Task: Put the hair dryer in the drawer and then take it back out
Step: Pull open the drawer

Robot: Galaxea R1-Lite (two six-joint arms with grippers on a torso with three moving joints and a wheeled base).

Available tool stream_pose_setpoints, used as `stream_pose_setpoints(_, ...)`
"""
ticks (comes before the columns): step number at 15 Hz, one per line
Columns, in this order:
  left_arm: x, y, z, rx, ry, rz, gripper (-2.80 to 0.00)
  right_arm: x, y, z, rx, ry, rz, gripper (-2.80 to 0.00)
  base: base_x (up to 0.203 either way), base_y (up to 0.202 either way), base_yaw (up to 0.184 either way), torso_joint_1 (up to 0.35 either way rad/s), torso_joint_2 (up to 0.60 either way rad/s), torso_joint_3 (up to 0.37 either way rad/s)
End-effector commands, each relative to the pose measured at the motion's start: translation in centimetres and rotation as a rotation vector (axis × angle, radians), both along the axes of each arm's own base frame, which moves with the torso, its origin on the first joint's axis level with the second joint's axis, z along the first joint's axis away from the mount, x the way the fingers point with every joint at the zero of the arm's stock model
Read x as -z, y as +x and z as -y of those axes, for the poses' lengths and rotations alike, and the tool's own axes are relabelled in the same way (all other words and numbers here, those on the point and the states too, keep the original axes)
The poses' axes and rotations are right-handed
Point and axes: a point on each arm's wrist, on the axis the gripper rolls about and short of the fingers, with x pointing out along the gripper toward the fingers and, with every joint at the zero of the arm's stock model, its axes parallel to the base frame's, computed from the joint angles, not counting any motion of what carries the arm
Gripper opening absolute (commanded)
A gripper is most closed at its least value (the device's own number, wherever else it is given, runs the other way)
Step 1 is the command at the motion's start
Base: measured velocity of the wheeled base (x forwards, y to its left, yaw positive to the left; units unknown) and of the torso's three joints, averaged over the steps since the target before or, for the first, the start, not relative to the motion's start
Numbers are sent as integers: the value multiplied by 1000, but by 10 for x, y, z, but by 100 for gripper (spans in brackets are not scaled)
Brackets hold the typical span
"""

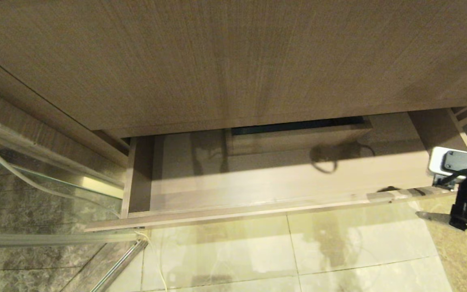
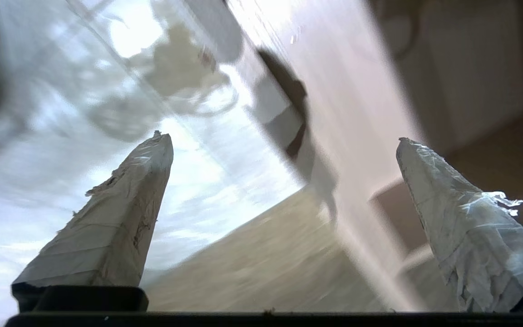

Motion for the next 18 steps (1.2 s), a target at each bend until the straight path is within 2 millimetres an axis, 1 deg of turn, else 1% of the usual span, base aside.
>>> stream_pose_setpoints(1,0,0,0,0,0,1,-280,-15,-65,1,104,97,138,0,0,0,0,0,0,0)
stream_pose_setpoints(2,0,0,0,0,0,0,-280,-12,-82,0,144,144,154,0,0,0,0,0,0,0)
stream_pose_setpoints(3,0,0,0,-1,0,1,-280,-5,-97,-1,177,184,162,-280,0,0,0,0,0,0)
stream_pose_setpoints(5,0,0,0,0,0,0,-280,6,-116,-2,213,222,166,-280,0,0,0,0,0,0)
stream_pose_setpoints(7,0,0,0,0,0,1,-280,15,-139,-3,270,291,215,-280,0,0,0,0,0,0)
stream_pose_setpoints(8,0,0,0,-1,0,0,-280,20,-145,-4,307,345,218,-280,0,0,0,0,0,0)
stream_pose_setpoints(11,0,0,0,0,0,1,-280,36,-179,-8,396,566,314,-280,0,0,0,0,0,0)
stream_pose_setpoints(13,0,0,0,0,0,0,-280,53,-198,-10,428,747,360,-280,0,0,0,0,0,0)
stream_pose_setpoints(14,0,0,0,0,0,1,-280,63,-205,-9,413,805,376,-280,0,0,0,0,0,0)
stream_pose_setpoints(16,0,0,0,0,0,1,-280,90,-212,-8,391,854,419,-280,0,0,0,0,0,0)
stream_pose_setpoints(18,0,0,0,-1,0,1,-280,113,-218,-6,342,889,525,-280,0,0,0,0,0,0)
